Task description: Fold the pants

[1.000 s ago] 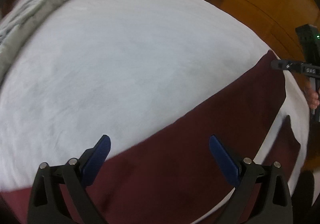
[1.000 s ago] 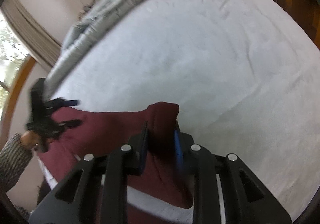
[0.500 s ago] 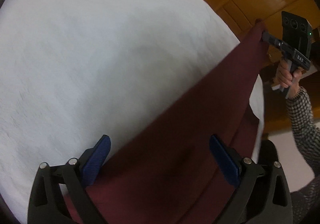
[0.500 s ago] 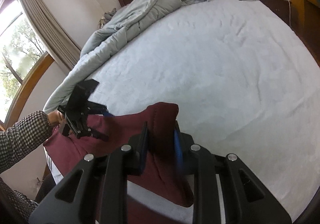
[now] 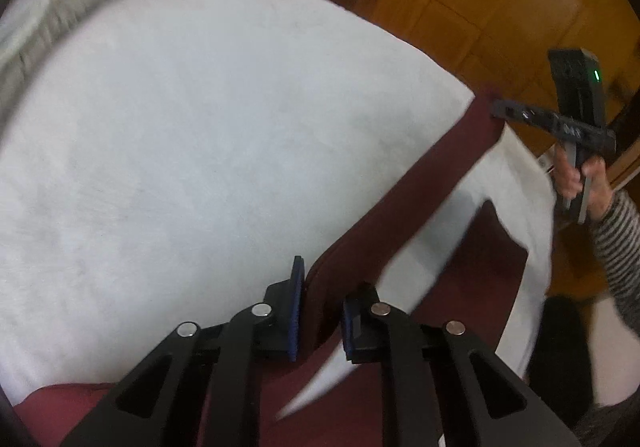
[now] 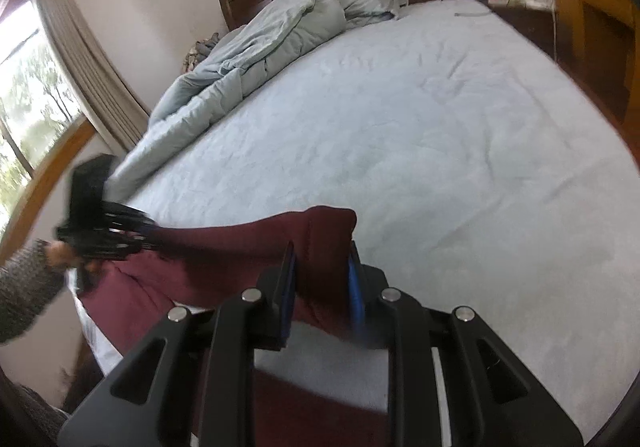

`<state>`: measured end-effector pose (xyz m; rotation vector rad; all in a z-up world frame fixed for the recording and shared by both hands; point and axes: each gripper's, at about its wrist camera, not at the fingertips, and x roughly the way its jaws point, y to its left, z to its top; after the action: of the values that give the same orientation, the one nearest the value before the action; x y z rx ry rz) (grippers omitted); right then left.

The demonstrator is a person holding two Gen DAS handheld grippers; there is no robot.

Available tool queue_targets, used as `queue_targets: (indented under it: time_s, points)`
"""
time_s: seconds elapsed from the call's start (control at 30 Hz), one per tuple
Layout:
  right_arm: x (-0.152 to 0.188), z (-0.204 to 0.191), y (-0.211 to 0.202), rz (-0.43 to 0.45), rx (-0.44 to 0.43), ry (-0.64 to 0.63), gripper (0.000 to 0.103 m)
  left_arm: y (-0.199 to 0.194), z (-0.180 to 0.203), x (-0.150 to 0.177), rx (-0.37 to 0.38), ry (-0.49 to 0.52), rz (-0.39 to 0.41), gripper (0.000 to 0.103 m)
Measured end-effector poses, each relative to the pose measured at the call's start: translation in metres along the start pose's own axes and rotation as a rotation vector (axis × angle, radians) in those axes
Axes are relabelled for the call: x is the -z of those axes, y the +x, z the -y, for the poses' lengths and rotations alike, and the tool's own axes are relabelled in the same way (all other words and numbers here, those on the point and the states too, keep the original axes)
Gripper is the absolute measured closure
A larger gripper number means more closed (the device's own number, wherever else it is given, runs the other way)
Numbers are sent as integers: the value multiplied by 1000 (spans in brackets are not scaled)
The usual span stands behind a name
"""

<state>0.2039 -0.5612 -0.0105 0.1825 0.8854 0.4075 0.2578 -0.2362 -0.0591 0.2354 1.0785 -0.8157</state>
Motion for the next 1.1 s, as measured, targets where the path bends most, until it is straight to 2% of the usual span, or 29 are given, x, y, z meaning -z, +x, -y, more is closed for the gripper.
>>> queue_targets:
  time_s: [0.13,0.27,0.3,0.37,0.4,0.43,0.47,0.57,0.73,0.8,0.83,0.87,0.93,1.03,1.1]
  points:
    - [35,-15,-13,-16,53,-54,80,-9,49,34,-98,43,-2,88]
    - [78,-22,-17,-79,74,-50,78,-2,56,77,-148,71,-25,88]
    - [91,-23,-16,-106,83,-46,76,8,62,89,-151,73,-41,88]
    - [115,-22,-15,-160,104,-13,62,20,67,106,-166,71,-70,88]
    - [125,-21,-16,-176,108,18,57,28,70,115,-176,79,-82,88]
    - [130,-21,-20,-187,109,50,43,36,71,122,-194,91,-94,88]
    - [137,-21,-24,-192,105,81,40,39,70,126,-198,85,-100,88]
    - [153,-23,-44,-180,67,205,34,48,68,133,-214,70,-92,87]
    - [173,-26,-61,-155,-103,487,26,52,67,129,-236,65,-89,85]
    - [180,-28,-57,-165,-110,553,26,53,67,130,-233,56,-89,83]
    - [182,-28,-56,-159,-83,567,26,51,67,130,-236,55,-90,82]
    - [182,-26,-55,-153,-51,579,25,50,67,130,-240,56,-89,81]
    - [186,-20,-46,-170,-51,645,24,48,67,131,-258,65,-90,76]
    - [191,-13,-30,-191,-62,698,24,45,71,132,-306,86,-91,60]
    - [193,-10,-23,-205,-45,700,32,39,66,133,-328,83,-78,48]
